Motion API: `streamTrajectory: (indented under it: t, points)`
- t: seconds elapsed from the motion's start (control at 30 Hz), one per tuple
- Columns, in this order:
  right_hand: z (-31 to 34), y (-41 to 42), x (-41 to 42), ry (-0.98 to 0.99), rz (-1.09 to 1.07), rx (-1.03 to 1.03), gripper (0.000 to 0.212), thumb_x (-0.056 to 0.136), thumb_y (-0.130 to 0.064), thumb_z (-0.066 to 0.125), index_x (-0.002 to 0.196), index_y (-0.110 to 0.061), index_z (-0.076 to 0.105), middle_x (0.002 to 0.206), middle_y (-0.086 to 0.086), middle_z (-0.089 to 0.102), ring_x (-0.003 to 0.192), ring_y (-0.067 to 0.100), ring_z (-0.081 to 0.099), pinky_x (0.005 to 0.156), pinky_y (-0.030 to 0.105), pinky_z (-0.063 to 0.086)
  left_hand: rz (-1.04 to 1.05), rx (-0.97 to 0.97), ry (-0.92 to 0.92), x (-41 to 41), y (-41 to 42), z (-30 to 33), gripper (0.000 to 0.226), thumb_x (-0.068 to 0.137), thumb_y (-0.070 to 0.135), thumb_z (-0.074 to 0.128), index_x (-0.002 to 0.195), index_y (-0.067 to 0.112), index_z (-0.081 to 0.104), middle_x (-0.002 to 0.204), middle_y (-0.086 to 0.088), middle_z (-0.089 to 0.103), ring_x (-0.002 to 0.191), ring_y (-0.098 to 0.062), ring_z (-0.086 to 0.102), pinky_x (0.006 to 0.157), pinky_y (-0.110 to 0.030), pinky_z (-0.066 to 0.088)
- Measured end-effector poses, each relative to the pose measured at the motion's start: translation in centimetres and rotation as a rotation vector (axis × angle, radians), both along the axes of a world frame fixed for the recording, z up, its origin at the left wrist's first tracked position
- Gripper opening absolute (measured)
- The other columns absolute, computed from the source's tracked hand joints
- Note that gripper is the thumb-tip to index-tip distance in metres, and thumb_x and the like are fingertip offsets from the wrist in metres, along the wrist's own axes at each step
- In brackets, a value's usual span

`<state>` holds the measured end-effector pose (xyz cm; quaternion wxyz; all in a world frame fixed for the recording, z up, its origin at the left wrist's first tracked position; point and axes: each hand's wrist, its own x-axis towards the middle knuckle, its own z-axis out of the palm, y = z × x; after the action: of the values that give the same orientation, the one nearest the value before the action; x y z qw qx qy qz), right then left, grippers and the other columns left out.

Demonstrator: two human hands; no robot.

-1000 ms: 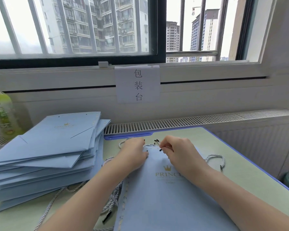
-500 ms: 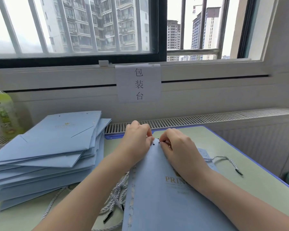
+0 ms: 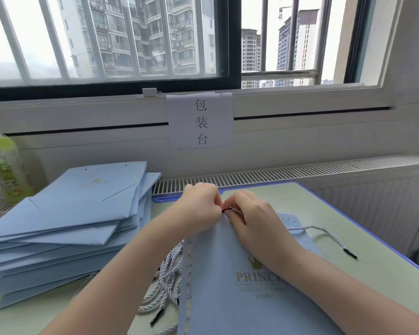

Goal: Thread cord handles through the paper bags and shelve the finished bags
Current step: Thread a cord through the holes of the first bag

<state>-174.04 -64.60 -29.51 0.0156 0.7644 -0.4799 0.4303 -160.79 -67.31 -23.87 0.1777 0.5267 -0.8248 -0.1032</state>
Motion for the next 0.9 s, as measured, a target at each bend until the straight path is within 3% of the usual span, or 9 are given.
streamTrajectory:
  t: [0.13, 0.27, 0.37, 0.47, 0.53, 0.6, 0.67, 0.8, 0.9]
  points:
    - [0.3, 0.2, 0.0, -0.035, -0.019, -0.023, 0.017, 0.087, -0.019, 0.043, 0.087, -0.013, 0.059, 0.084, -0.004, 0.056, 0.074, 0.011, 0.05, 0.067, 0.026, 0.039, -0.034, 0.035, 0.061, 0.2, 0.2, 0.1, 0.008, 0.091, 0.011, 0.044, 0.085, 0.016, 0.047, 0.09, 0.0, 0.052, 0.094, -0.02, 0.045, 0.068, -0.027, 0.033]
    - [0.9, 0.3, -0.2, -0.093, -0.086, -0.1, 0.009, 0.086, -0.011, 0.05, 0.082, -0.01, 0.059, 0.08, -0.002, 0.054, 0.067, 0.012, 0.047, 0.064, 0.025, 0.037, -0.077, 0.036, 0.257, 0.5, -0.1, 0.2, 0.009, 0.088, 0.013, 0.058, 0.083, 0.008, 0.063, 0.074, 0.0, 0.058, 0.07, -0.013, 0.05, 0.067, -0.029, 0.042]
    - [0.9, 0.4, -0.1, -0.086, -0.088, -0.107, 0.013, 0.087, -0.011, 0.049, 0.085, -0.009, 0.062, 0.082, 0.0, 0.054, 0.068, 0.014, 0.049, 0.065, 0.026, 0.039, -0.096, 0.079, 0.222, 0.7, -0.2, 0.4, 0.021, 0.087, 0.019, 0.063, 0.078, 0.0, 0.066, 0.067, -0.004, 0.05, 0.061, -0.013, 0.041, 0.06, -0.028, 0.033]
    - [0.8, 0.7, 0.0, -0.033, -0.09, -0.116, 0.018, 0.087, -0.008, 0.047, 0.091, -0.01, 0.064, 0.086, 0.001, 0.054, 0.067, 0.02, 0.053, 0.061, 0.031, 0.043, -0.135, 0.182, 0.266, 1.3, -0.1, 0.9, 0.014, 0.084, 0.015, 0.065, 0.07, 0.014, 0.063, 0.071, -0.006, 0.058, 0.065, -0.014, 0.048, 0.066, -0.03, 0.04]
    - [1.0, 0.9, 0.0, 0.011, -0.112, -0.162, 0.019, 0.084, 0.002, 0.053, 0.093, -0.01, 0.065, 0.086, 0.002, 0.053, 0.065, 0.02, 0.053, 0.058, 0.032, 0.046, -0.16, 0.253, 0.323, 1.6, 0.3, 1.4, 0.005, 0.081, 0.01, 0.064, 0.079, 0.015, 0.064, 0.087, -0.012, 0.068, 0.075, -0.016, 0.058, 0.076, -0.035, 0.05]
    - [1.4, 1.0, -0.1, 0.049, -0.125, -0.218, 0.024, 0.078, 0.011, 0.059, 0.092, -0.008, 0.066, 0.084, 0.003, 0.053, 0.066, 0.015, 0.05, 0.058, 0.025, 0.043, -0.167, 0.287, 0.367, 1.8, 0.4, 1.8, 0.013, 0.084, 0.001, 0.059, 0.088, 0.012, 0.064, 0.098, -0.016, 0.069, 0.08, -0.019, 0.061, 0.083, -0.037, 0.051]
    - [1.7, 1.1, -0.1, 0.103, -0.13, -0.272, 0.03, 0.071, 0.017, 0.064, 0.091, -0.005, 0.066, 0.083, 0.005, 0.053, 0.07, 0.017, 0.05, 0.06, 0.021, 0.041, -0.169, 0.295, 0.396, 1.9, 0.5, 2.2, 0.018, 0.085, -0.003, 0.057, 0.093, 0.01, 0.066, 0.098, -0.016, 0.069, 0.079, -0.02, 0.061, 0.082, -0.035, 0.051]
    - [2.2, 1.7, 0.2, 0.233, -0.206, -0.297, 0.035, 0.057, 0.021, 0.07, 0.079, -0.005, 0.062, 0.079, 0.005, 0.051, 0.072, 0.022, 0.051, 0.052, 0.032, 0.048, -0.159, 0.316, 0.478, 1.9, 0.7, 2.4, 0.03, 0.063, 0.01, 0.057, 0.09, 0.008, 0.07, 0.09, -0.014, 0.071, 0.072, -0.017, 0.062, 0.072, -0.028, 0.049]
    - [2.4, 2.1, 0.5, 0.297, -0.228, -0.283, 0.036, 0.053, 0.02, 0.071, 0.076, -0.006, 0.061, 0.078, 0.004, 0.049, 0.071, 0.021, 0.049, 0.049, 0.029, 0.044, -0.159, 0.294, 0.507, 1.9, 0.6, 2.4, 0.015, 0.076, 0.001, 0.062, 0.086, 0.006, 0.071, 0.085, -0.013, 0.07, 0.074, -0.018, 0.061, 0.073, -0.029, 0.049]
